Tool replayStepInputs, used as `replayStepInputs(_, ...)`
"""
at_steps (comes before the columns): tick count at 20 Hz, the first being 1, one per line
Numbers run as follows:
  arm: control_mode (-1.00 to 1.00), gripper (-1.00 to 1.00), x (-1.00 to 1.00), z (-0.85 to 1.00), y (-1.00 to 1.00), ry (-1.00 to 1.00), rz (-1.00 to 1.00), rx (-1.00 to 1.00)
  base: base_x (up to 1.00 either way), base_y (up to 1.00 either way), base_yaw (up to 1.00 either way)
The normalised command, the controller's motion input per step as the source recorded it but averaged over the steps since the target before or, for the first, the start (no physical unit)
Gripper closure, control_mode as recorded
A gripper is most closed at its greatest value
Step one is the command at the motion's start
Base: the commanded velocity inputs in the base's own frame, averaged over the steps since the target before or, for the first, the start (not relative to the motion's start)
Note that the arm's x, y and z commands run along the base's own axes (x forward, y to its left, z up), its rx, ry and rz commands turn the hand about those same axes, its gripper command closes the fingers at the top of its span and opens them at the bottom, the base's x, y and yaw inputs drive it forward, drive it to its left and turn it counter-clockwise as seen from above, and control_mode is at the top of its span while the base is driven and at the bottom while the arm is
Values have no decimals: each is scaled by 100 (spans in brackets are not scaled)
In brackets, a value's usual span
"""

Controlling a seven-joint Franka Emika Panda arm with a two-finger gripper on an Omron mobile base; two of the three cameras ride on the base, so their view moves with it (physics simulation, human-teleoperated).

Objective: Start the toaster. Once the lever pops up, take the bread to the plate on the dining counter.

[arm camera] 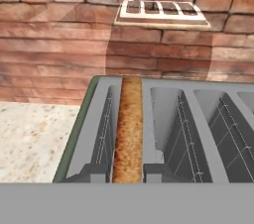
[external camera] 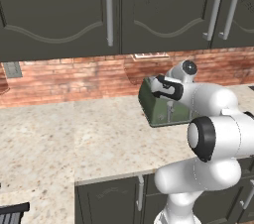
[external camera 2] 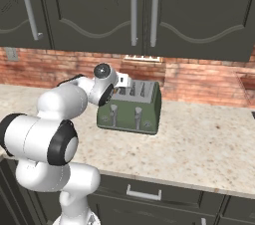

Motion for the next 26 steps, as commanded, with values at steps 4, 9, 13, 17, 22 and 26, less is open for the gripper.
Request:
replayStepInputs(4,-100,100,0,0,0,0,0,0,0,0,0)
replayStepInputs(9,-100,100,0,0,0,-1,0,0,0,0,0)
replayStepInputs(13,-100,100,-5,0,-1,-8,0,0,0,0,0)
replayStepInputs(17,-100,100,-14,7,0,-6,0,0,0,0,0)
replayStepInputs(22,-100,100,-19,19,0,-9,0,0,0,0,0)
replayStepInputs(26,-100,100,-14,34,0,-8,0,0,0,0,0)
